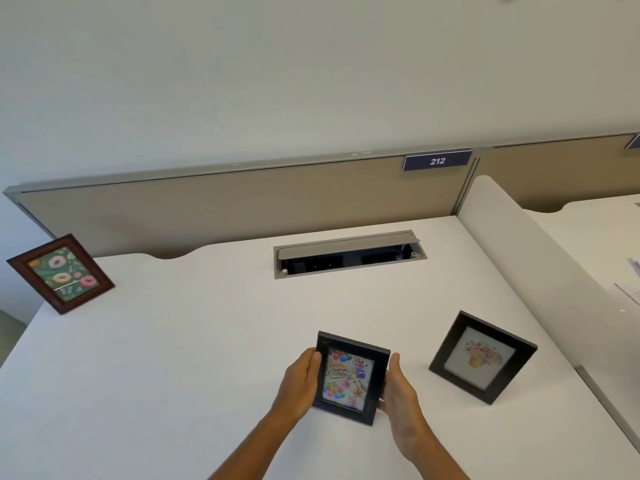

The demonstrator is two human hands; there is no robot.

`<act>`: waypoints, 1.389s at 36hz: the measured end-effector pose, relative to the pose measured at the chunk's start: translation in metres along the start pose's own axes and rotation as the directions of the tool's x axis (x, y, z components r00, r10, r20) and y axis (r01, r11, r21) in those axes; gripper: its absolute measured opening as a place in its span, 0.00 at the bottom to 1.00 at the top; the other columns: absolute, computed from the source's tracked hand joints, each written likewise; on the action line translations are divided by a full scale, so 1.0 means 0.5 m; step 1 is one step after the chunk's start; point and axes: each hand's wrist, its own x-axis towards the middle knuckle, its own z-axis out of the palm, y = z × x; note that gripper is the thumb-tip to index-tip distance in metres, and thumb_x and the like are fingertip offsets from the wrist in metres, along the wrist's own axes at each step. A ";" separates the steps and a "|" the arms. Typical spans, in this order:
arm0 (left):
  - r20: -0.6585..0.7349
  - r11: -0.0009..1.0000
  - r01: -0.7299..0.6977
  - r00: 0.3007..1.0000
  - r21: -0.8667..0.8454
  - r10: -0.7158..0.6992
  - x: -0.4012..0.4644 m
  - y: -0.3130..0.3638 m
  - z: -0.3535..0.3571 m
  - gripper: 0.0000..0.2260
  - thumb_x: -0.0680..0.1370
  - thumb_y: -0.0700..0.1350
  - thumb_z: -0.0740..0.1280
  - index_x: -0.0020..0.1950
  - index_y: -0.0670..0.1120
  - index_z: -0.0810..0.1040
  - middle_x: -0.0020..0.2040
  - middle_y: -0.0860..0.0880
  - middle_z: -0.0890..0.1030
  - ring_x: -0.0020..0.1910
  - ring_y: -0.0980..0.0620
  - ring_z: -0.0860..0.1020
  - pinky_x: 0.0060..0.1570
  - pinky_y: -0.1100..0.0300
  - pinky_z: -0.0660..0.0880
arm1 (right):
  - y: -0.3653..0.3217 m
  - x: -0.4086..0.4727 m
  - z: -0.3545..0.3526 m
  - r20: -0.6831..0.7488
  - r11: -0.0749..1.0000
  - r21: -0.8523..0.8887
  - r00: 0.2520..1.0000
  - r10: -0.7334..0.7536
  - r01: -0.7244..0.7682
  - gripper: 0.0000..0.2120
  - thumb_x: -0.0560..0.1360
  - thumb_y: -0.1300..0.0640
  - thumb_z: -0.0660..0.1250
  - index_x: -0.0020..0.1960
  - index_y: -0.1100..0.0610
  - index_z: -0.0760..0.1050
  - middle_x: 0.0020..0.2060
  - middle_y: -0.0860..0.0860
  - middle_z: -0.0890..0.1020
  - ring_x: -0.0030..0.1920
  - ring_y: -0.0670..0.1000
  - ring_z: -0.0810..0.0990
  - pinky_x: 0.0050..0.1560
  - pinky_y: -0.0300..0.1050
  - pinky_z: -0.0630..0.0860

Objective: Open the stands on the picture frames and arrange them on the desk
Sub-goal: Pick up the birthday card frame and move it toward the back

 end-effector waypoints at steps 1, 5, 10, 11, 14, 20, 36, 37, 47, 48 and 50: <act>-0.002 1.000 -0.001 1.000 -0.001 0.001 -0.001 0.000 -0.002 0.12 0.89 0.48 0.54 0.59 0.50 0.77 0.54 0.53 0.84 0.49 0.70 0.82 0.43 0.72 0.79 | -0.002 -0.003 0.004 0.005 1.000 -0.012 1.000 -0.010 0.010 0.37 0.78 0.21 0.49 0.67 0.40 0.85 0.62 0.45 0.89 0.67 0.53 0.85 0.69 0.57 0.77; -0.039 1.000 -0.005 0.999 -0.017 0.004 -0.007 -0.008 -0.024 0.12 0.89 0.48 0.55 0.60 0.50 0.77 0.55 0.54 0.84 0.50 0.69 0.82 0.44 0.73 0.78 | -0.011 0.000 0.027 0.029 0.998 -0.060 0.999 -0.034 0.036 0.39 0.74 0.17 0.51 0.68 0.38 0.84 0.63 0.43 0.88 0.65 0.49 0.86 0.67 0.54 0.78; -0.101 0.998 -0.007 0.995 -0.056 0.002 -0.016 -0.018 -0.064 0.09 0.88 0.48 0.55 0.60 0.58 0.74 0.55 0.61 0.81 0.54 0.64 0.80 0.43 0.76 0.77 | -0.024 0.017 0.074 0.041 0.993 -0.115 0.999 -0.027 0.032 0.36 0.77 0.20 0.51 0.68 0.39 0.83 0.62 0.44 0.89 0.66 0.50 0.86 0.73 0.59 0.76; -0.111 0.998 -0.004 0.994 -0.065 -0.004 -0.017 -0.019 -0.074 0.09 0.88 0.49 0.55 0.58 0.60 0.73 0.55 0.63 0.80 0.54 0.64 0.80 0.43 0.76 0.77 | -0.027 0.020 0.085 0.047 0.992 -0.127 0.999 -0.023 0.028 0.36 0.78 0.22 0.50 0.68 0.39 0.83 0.62 0.44 0.89 0.66 0.51 0.85 0.75 0.61 0.75; -0.152 0.996 0.007 0.988 -0.092 -0.021 -0.018 -0.026 -0.109 0.10 0.88 0.49 0.56 0.55 0.63 0.73 0.54 0.64 0.80 0.52 0.67 0.81 0.41 0.76 0.76 | -0.040 0.028 0.127 0.069 0.988 -0.152 0.998 -0.010 0.020 0.35 0.80 0.25 0.49 0.69 0.42 0.83 0.62 0.46 0.89 0.67 0.53 0.85 0.77 0.63 0.74; -0.224 0.990 0.018 0.973 -0.141 -0.050 -0.006 -0.047 -0.187 0.09 0.88 0.49 0.55 0.58 0.61 0.74 0.55 0.63 0.81 0.52 0.66 0.82 0.41 0.76 0.77 | -0.064 0.052 0.221 0.133 0.980 -0.196 0.991 0.012 0.014 0.34 0.84 0.28 0.47 0.70 0.45 0.83 0.63 0.48 0.89 0.67 0.53 0.84 0.77 0.63 0.73; -0.312 0.987 0.032 0.947 -0.156 -0.080 0.165 -0.073 -0.377 0.11 0.88 0.52 0.55 0.55 0.59 0.77 0.53 0.58 0.84 0.51 0.71 0.82 0.42 0.73 0.79 | -0.157 0.218 0.443 0.185 0.969 -0.247 0.982 0.024 0.023 0.31 0.75 0.24 0.52 0.60 0.39 0.84 0.56 0.44 0.90 0.64 0.51 0.85 0.71 0.54 0.75; -0.314 0.988 0.031 0.946 -0.153 -0.078 0.183 -0.071 -0.387 0.11 0.88 0.52 0.55 0.56 0.58 0.78 0.53 0.58 0.84 0.51 0.71 0.82 0.41 0.73 0.79 | -0.164 0.231 0.455 0.181 0.969 -0.248 0.983 0.023 0.023 0.31 0.75 0.24 0.52 0.60 0.39 0.84 0.56 0.44 0.90 0.64 0.51 0.85 0.73 0.55 0.75; -0.366 0.994 -0.002 0.930 -0.109 -0.038 0.378 -0.046 -0.476 0.10 0.88 0.53 0.55 0.59 0.53 0.75 0.52 0.61 0.81 0.51 0.62 0.81 0.37 0.77 0.76 | -0.258 0.396 0.554 0.178 0.977 -0.214 0.984 0.024 0.015 0.29 0.83 0.28 0.53 0.67 0.44 0.81 0.66 0.52 0.86 0.70 0.56 0.82 0.81 0.63 0.68; -0.371 0.995 -0.005 0.928 -0.100 -0.033 0.398 -0.044 -0.484 0.10 0.87 0.53 0.55 0.60 0.52 0.74 0.52 0.60 0.81 0.51 0.62 0.81 0.36 0.77 0.76 | -0.267 0.414 0.562 0.185 0.978 -0.206 0.983 0.013 0.025 0.29 0.83 0.28 0.53 0.69 0.45 0.80 0.66 0.52 0.86 0.70 0.56 0.82 0.81 0.64 0.68; -0.380 0.996 -0.012 0.925 -0.084 -0.021 0.436 -0.038 -0.498 0.10 0.88 0.53 0.55 0.61 0.52 0.74 0.54 0.58 0.80 0.51 0.62 0.80 0.36 0.78 0.76 | -0.283 0.446 0.576 0.198 0.980 -0.193 0.980 -0.004 0.043 0.32 0.81 0.27 0.53 0.70 0.45 0.80 0.67 0.52 0.86 0.70 0.56 0.82 0.81 0.64 0.69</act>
